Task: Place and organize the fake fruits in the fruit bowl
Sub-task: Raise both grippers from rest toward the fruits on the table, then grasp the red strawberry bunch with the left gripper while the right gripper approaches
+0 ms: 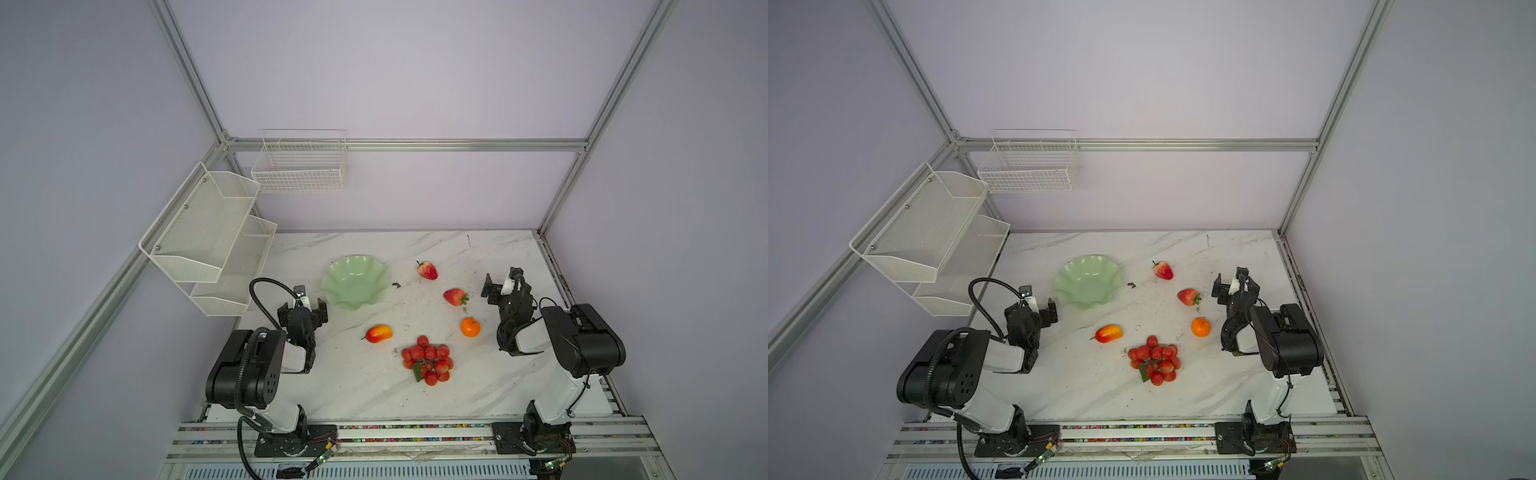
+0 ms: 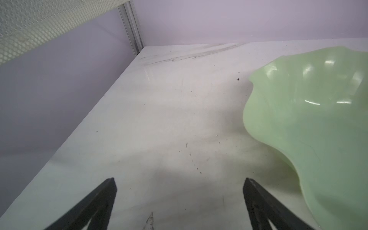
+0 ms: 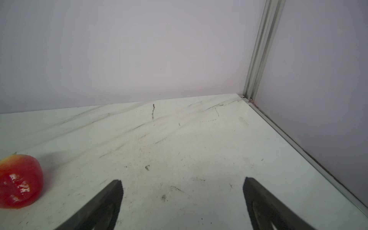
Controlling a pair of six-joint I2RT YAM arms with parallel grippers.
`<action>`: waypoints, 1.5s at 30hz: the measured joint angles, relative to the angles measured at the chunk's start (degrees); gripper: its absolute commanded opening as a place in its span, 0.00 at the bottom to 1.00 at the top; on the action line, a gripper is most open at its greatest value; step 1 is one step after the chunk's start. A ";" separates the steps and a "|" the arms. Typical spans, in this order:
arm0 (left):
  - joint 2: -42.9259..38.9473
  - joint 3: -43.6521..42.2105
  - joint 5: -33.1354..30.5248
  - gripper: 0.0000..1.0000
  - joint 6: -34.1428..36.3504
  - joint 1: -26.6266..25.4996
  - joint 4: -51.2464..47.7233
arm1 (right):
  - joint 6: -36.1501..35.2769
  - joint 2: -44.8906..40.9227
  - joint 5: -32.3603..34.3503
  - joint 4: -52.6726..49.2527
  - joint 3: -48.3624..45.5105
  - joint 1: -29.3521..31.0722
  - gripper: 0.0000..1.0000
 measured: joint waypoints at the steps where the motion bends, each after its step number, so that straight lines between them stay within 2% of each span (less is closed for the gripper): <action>1: 0.00 0.00 0.00 1.00 0.00 0.00 0.00 | -0.02 0.00 -0.04 0.00 0.00 -0.09 0.97; 25: -0.22 0.00 -0.24 0.99 0.00 0.00 0.04 | -0.02 -0.07 0.11 0.31 -0.15 -0.22 0.97; 27: -2.10 0.00 -1.11 0.99 -0.04 -0.09 -0.94 | 0.09 -1.53 1.05 0.59 -1.51 -0.22 0.97; 30: -13.62 0.00 -4.26 0.94 -0.66 -1.77 -7.21 | 0.92 -10.14 3.28 -3.50 -4.28 0.31 0.97; 34: -34.82 1.62 -4.44 0.85 -4.46 -7.28 -21.77 | 4.52 -26.69 4.26 -19.69 0.63 2.12 0.97; 37: -44.61 4.26 -2.62 0.81 -6.25 -13.99 -32.44 | 6.86 -34.97 1.01 -31.71 5.53 4.83 0.97; 39: -47.87 5.75 0.74 0.78 -6.97 -18.58 -38.56 | 8.15 -38.58 -3.06 -39.36 7.10 6.45 0.97; 42: -50.42 6.29 9.09 0.75 -7.15 -26.32 -45.99 | 10.91 -41.64 -12.59 -50.27 7.23 8.92 0.97; 45: -49.72 6.29 16.24 0.71 -5.75 -37.51 -49.22 | 14.34 -43.74 -20.52 -57.90 6.16 12.24 0.97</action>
